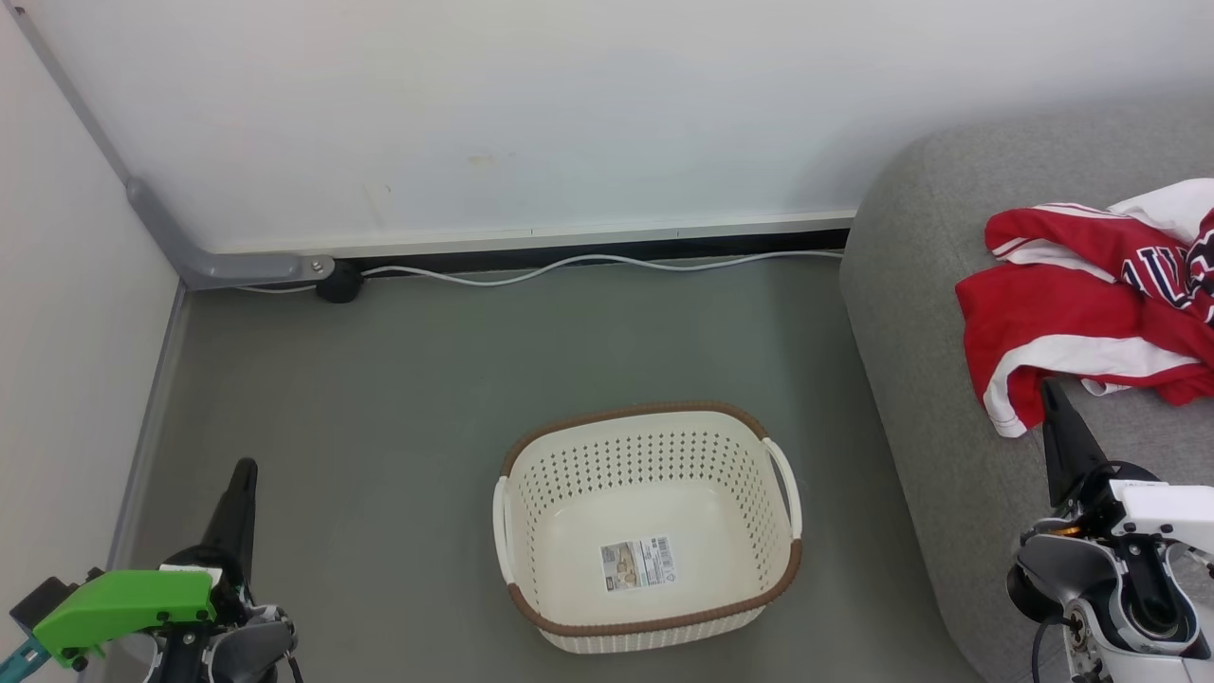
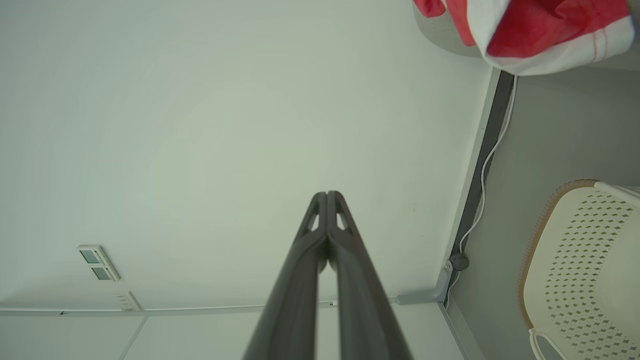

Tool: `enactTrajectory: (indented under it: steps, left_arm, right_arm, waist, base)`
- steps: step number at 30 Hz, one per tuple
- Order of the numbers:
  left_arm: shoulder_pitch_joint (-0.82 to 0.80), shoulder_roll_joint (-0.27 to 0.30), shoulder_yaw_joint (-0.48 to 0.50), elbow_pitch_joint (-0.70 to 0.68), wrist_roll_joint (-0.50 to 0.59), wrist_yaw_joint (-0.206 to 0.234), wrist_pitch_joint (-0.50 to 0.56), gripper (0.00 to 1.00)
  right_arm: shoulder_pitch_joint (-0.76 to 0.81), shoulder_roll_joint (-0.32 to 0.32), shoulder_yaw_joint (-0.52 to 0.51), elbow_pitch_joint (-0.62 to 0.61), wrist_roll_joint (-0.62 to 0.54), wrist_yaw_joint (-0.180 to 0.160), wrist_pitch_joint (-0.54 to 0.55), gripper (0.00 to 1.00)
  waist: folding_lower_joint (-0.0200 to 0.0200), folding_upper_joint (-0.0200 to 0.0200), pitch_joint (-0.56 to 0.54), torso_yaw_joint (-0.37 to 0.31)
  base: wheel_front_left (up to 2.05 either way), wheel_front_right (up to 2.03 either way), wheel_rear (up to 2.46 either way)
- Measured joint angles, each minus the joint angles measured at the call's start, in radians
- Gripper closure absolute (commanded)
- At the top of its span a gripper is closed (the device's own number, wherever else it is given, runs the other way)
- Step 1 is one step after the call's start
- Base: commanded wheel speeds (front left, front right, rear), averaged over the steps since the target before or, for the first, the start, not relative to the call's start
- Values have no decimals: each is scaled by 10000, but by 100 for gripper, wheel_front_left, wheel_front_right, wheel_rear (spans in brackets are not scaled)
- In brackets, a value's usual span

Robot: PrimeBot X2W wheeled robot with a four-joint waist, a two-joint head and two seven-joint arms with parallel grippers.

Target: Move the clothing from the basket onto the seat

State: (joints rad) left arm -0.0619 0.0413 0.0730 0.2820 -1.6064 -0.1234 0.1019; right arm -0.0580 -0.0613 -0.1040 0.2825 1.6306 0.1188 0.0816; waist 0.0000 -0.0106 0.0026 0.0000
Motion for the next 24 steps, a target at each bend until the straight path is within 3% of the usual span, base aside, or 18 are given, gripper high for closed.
enactTrajectory:
  steps: [24]
  left_arm:
    - [0,-2,4,-12,0,0,0,100]
  right_arm:
    - [0,6,-13,-8,0,0,0,100]
  waist:
    - [0,0,1,0]
  base:
    - [0,0,0]
